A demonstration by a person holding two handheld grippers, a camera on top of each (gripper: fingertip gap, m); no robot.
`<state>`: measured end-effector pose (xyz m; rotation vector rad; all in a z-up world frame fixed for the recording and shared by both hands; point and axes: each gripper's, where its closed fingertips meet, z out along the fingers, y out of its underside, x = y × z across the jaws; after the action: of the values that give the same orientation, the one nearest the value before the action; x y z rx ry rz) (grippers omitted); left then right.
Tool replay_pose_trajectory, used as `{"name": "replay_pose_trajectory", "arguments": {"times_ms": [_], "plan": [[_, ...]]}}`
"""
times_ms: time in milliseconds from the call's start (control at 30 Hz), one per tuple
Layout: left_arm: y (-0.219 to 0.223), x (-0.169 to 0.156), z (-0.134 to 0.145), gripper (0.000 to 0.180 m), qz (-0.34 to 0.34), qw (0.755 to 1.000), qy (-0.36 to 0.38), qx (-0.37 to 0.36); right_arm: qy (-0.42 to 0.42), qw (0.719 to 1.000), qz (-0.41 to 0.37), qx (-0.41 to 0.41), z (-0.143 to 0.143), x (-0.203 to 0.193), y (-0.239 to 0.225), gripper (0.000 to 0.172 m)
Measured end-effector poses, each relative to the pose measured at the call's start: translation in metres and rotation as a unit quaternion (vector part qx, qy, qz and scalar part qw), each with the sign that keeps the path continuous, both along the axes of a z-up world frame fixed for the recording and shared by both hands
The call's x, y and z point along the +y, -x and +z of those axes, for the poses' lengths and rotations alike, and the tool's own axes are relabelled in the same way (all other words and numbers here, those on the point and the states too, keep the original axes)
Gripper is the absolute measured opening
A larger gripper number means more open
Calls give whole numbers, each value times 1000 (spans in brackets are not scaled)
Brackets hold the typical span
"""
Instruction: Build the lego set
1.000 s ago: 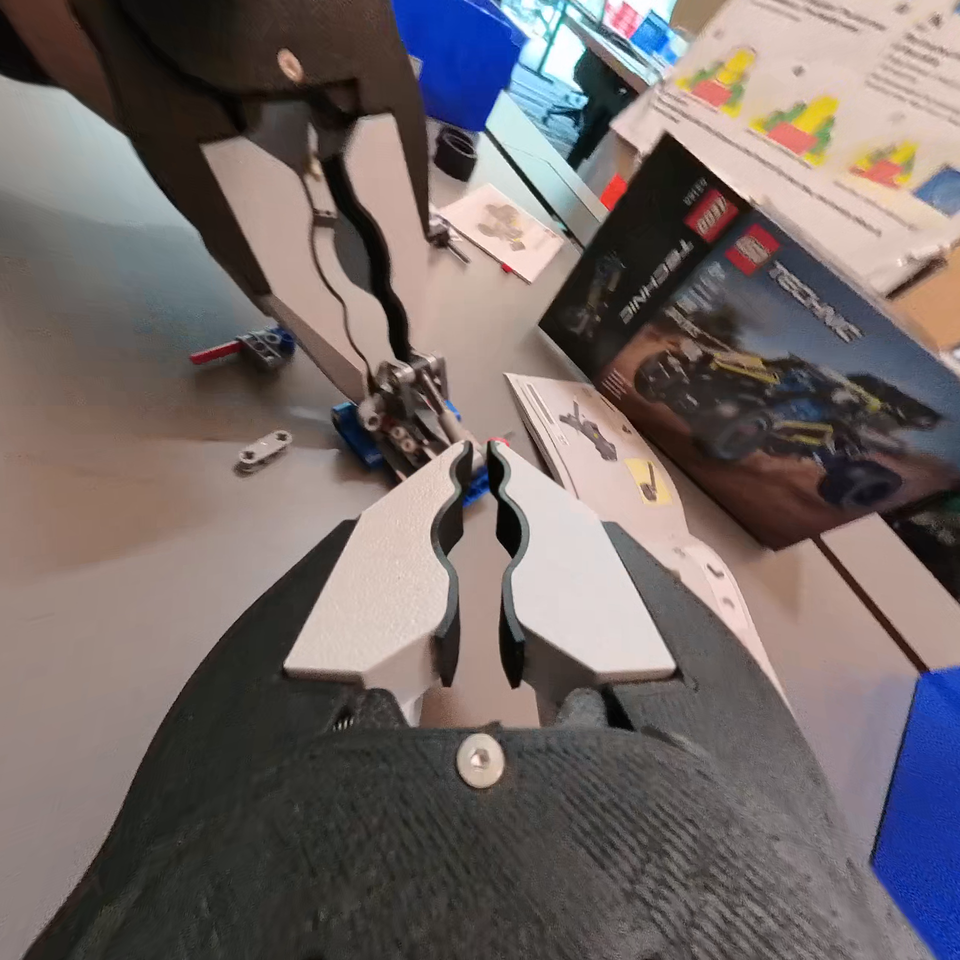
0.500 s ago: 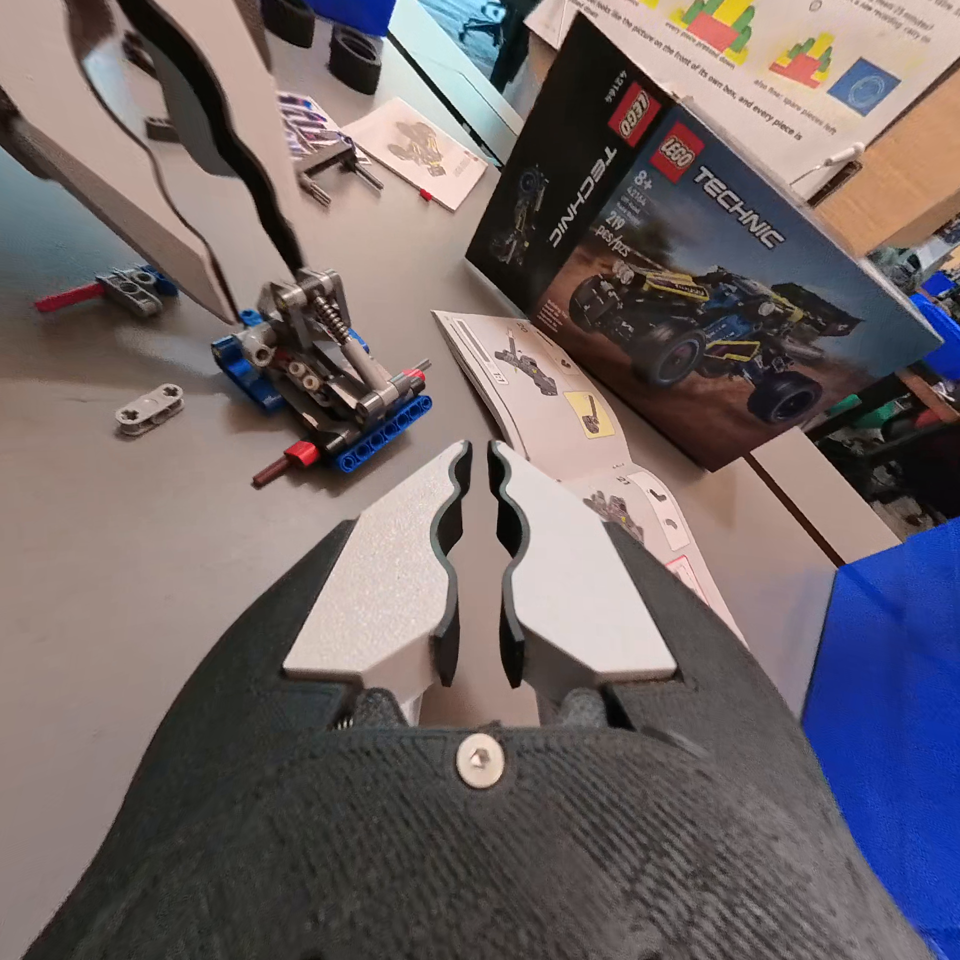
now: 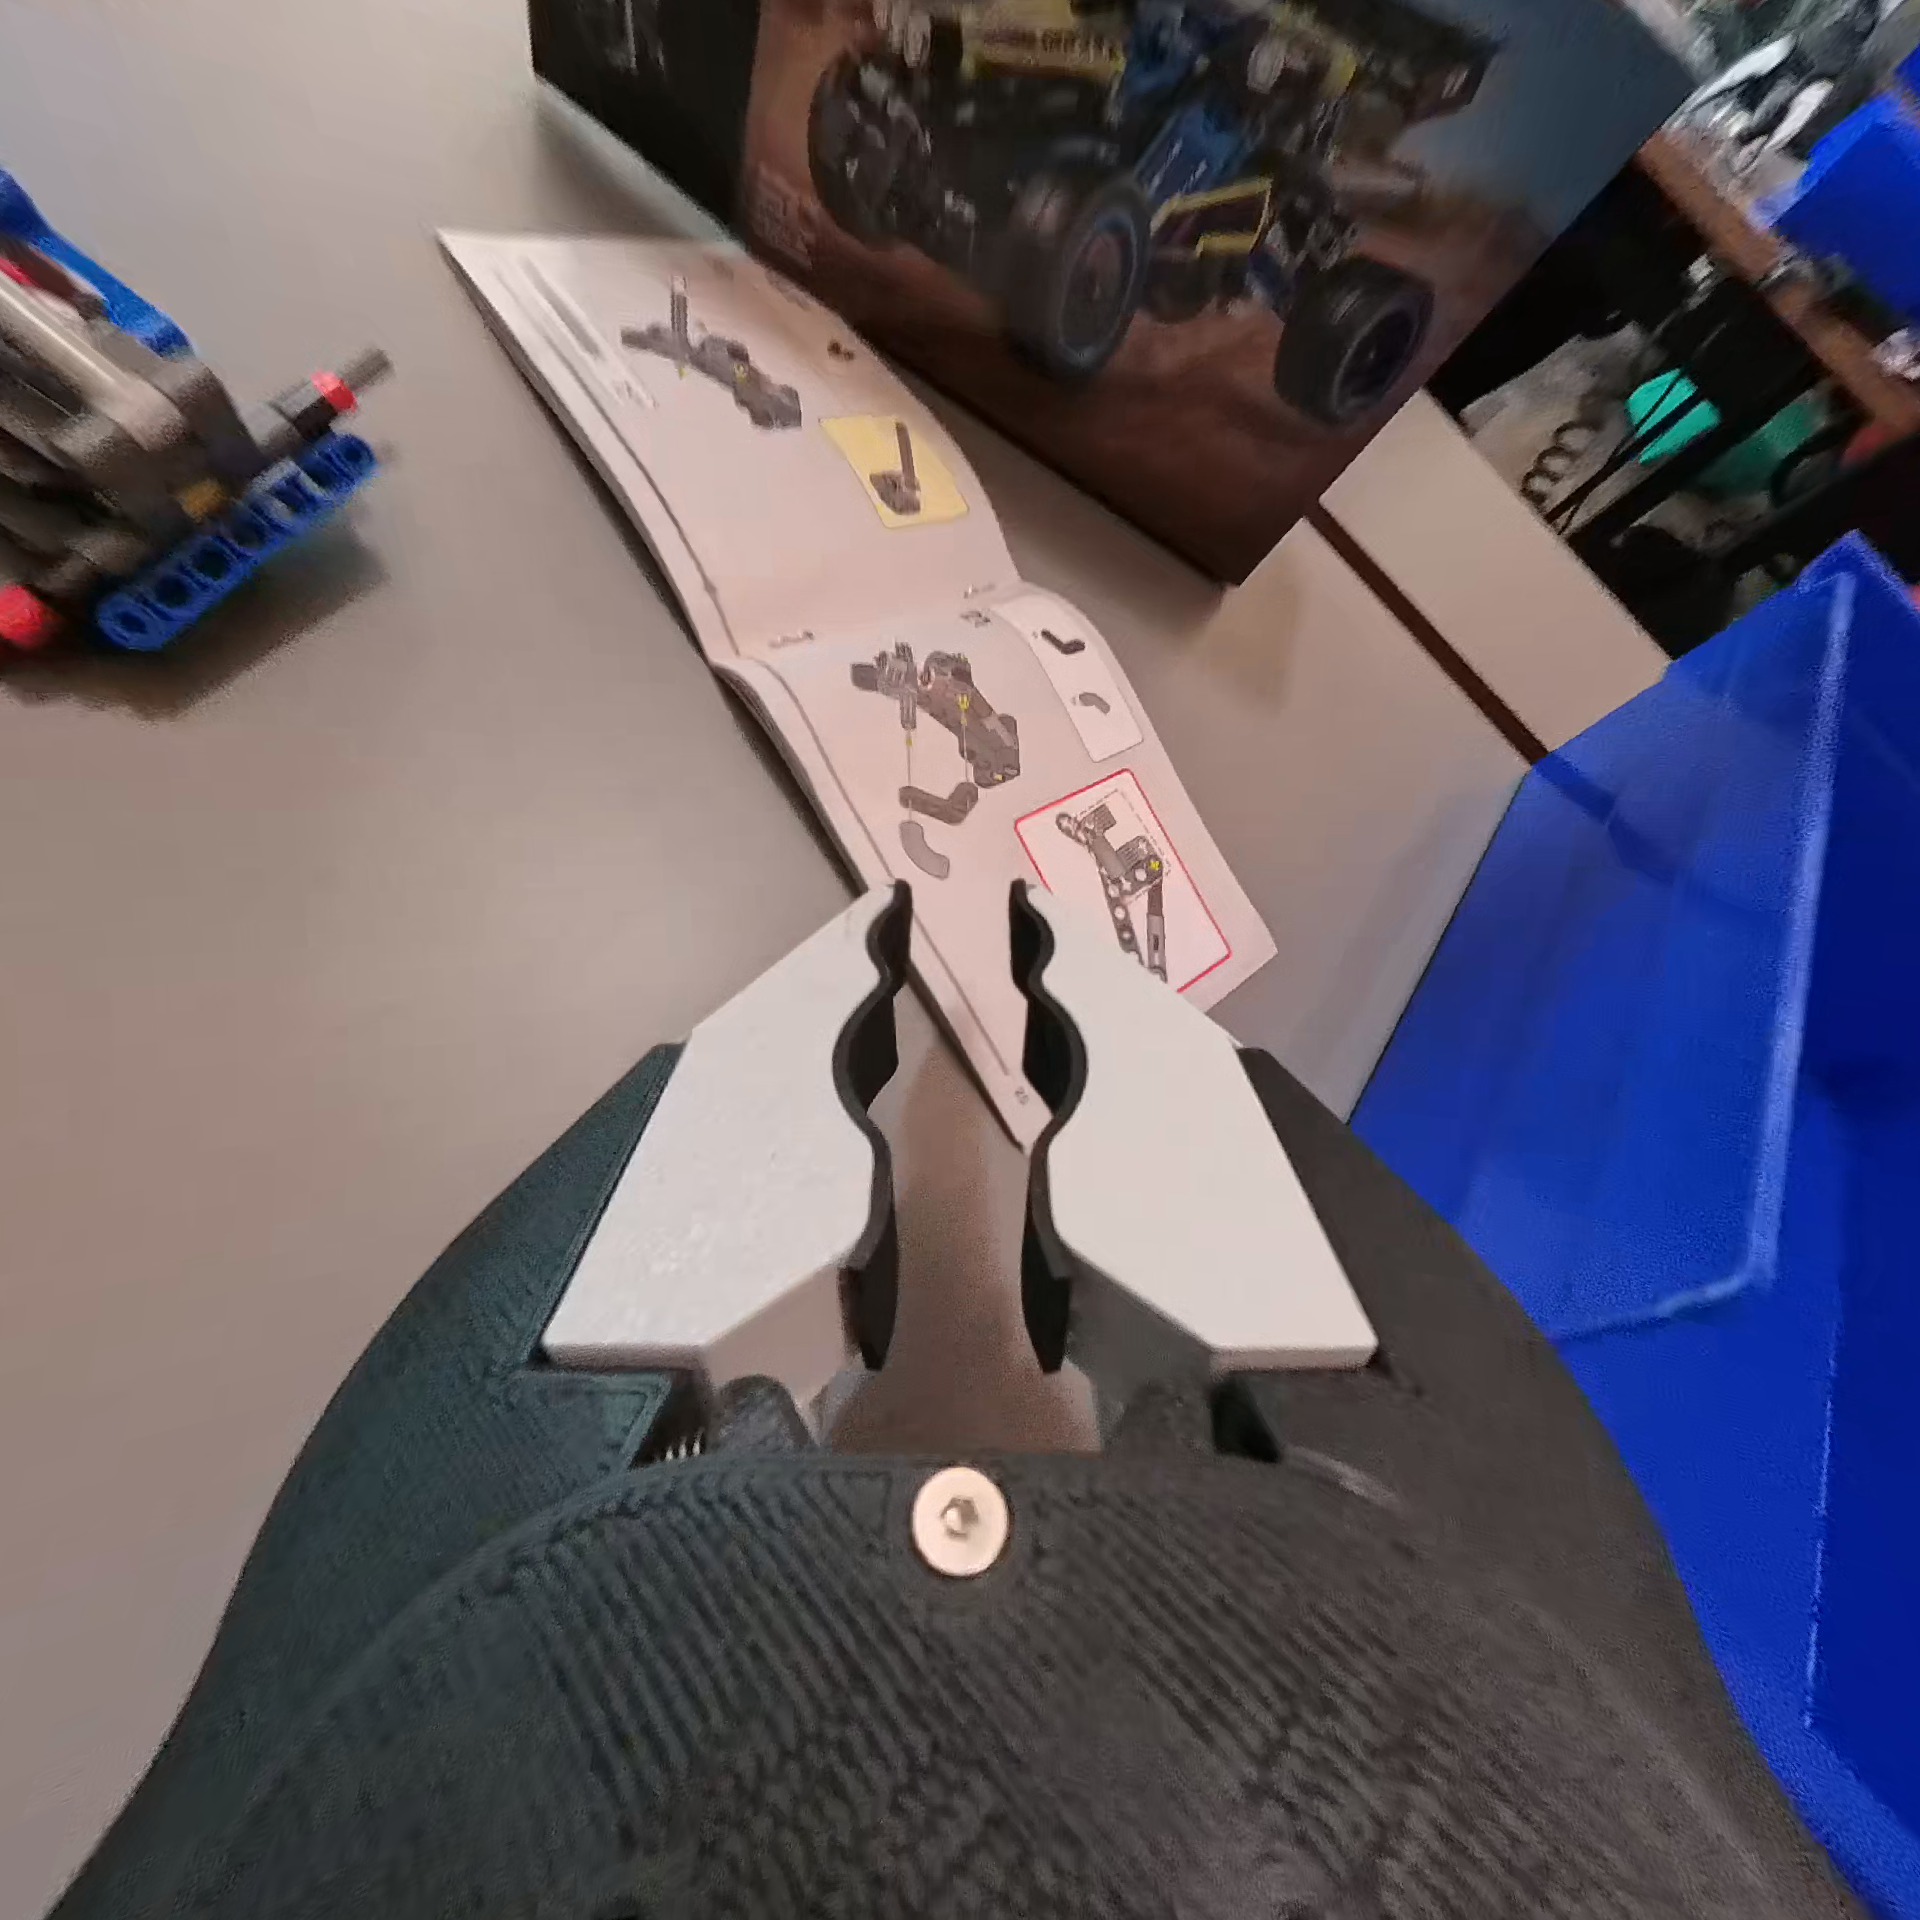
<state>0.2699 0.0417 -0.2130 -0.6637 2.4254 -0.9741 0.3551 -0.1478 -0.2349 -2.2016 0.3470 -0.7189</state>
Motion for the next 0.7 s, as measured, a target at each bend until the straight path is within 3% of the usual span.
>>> {"name": "replay_pose_trajectory", "arguments": {"times_ms": [200, 267, 433, 567, 700], "plan": [[-37, -38, 2, 22, -49, 998, 22, 35, 47, 999, 19, 11, -13, 2, -18, 22], [-47, -56, 4, 23, -80, 996, 13, 39, 56, 998, 12, 10, -20, 2, -23, 34], [-64, -107, -1, 36, -191, 980, -32, 41, 69, 997, 38, 23, -32, 11, -14, 0], [-68, -139, -8, 49, -261, 962, -37, 69, 58, 997, 19, 44, -33, 12, -14, 0], [-81, -150, -28, 51, -280, 952, -93, 88, 28, 996, 43, 66, -34, 18, -7, 0]]}}
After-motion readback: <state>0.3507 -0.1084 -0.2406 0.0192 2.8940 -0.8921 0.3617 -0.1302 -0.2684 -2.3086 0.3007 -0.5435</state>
